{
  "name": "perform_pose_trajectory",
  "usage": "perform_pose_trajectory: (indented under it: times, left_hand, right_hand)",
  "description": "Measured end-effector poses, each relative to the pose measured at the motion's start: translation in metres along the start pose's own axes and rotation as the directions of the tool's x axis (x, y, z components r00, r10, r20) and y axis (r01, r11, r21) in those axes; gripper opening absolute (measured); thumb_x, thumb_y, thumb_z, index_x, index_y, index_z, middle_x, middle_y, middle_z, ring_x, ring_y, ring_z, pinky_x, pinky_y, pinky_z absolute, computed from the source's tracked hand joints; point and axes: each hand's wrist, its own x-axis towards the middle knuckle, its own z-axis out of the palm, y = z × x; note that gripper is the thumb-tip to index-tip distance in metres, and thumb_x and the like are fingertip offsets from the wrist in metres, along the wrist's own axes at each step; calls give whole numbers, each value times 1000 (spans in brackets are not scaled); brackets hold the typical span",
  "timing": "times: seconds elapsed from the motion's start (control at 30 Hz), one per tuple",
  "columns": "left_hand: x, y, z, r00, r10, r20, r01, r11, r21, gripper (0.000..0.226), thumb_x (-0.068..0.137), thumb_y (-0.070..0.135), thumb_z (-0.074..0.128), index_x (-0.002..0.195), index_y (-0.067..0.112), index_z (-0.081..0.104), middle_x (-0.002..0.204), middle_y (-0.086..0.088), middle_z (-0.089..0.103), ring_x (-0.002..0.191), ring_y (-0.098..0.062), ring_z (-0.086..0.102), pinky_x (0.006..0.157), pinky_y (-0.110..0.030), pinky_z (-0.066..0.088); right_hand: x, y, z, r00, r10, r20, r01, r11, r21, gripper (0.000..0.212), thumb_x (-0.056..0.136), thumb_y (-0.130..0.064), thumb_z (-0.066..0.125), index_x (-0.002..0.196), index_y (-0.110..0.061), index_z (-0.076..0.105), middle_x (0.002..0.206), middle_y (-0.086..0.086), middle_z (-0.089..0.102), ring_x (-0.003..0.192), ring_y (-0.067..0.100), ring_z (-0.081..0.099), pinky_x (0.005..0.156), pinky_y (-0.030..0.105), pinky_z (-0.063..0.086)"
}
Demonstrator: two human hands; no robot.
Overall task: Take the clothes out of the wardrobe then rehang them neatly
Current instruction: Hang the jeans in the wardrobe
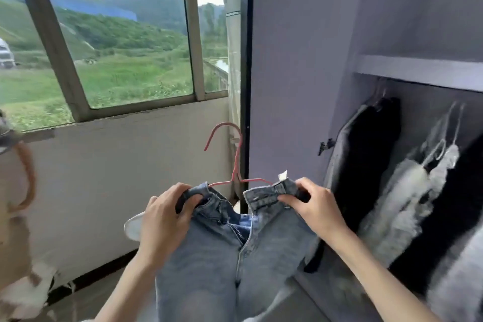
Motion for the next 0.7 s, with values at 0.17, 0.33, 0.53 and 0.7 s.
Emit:
perform_pose_trajectory:
  times: [0.17, 0.33, 0.53, 0.7]
  left_hand:
    - [15, 9, 39, 983, 135, 122, -108, 972, -209, 12, 86, 32, 63, 75, 33, 60, 90, 24, 59, 80, 11, 46, 80, -19, 33]
    - [38, 33, 76, 961, 217, 170, -149, 928, -342, 27, 72, 60, 41, 71, 39, 58, 73, 16, 60, 79, 3, 48, 77, -27, 23]
    - [67, 78, 141, 905, 331, 266, -198, 883, -424, 64, 70, 64, 36, 82, 8, 64, 73, -1, 57, 81, -23, 43, 74, -27, 22]
    - [66, 122, 185, 838, 412, 357, -237, 865, -442, 51, 81, 52, 47, 85, 4, 64, 75, -6, 55, 79, -30, 47, 69, -32, 28]
  right_hand:
    - [-20, 15, -31, 993, 51, -111, -71, 981, -181, 37, 72, -49, 71, 77, -17, 52, 62, -8, 52, 65, 17, 52, 62, 38, 42]
    - [-45, 21, -65, 979, 203, 35, -188, 949, -252, 34, 80, -54, 60, 81, -22, 48, 76, -1, 59, 73, 18, 55, 65, 32, 41]
    - [-80, 12, -106, 939, 325, 114, -308, 940, -145, 16, 93, -34, 52, 81, -23, 49, 74, -12, 49, 66, -4, 46, 68, 20, 38]
    - [-104, 13, -128, 931, 364, 4, -362, 926, -104, 19, 93, -34, 52, 80, -20, 51, 71, -9, 50, 61, 2, 46, 62, 19, 35]
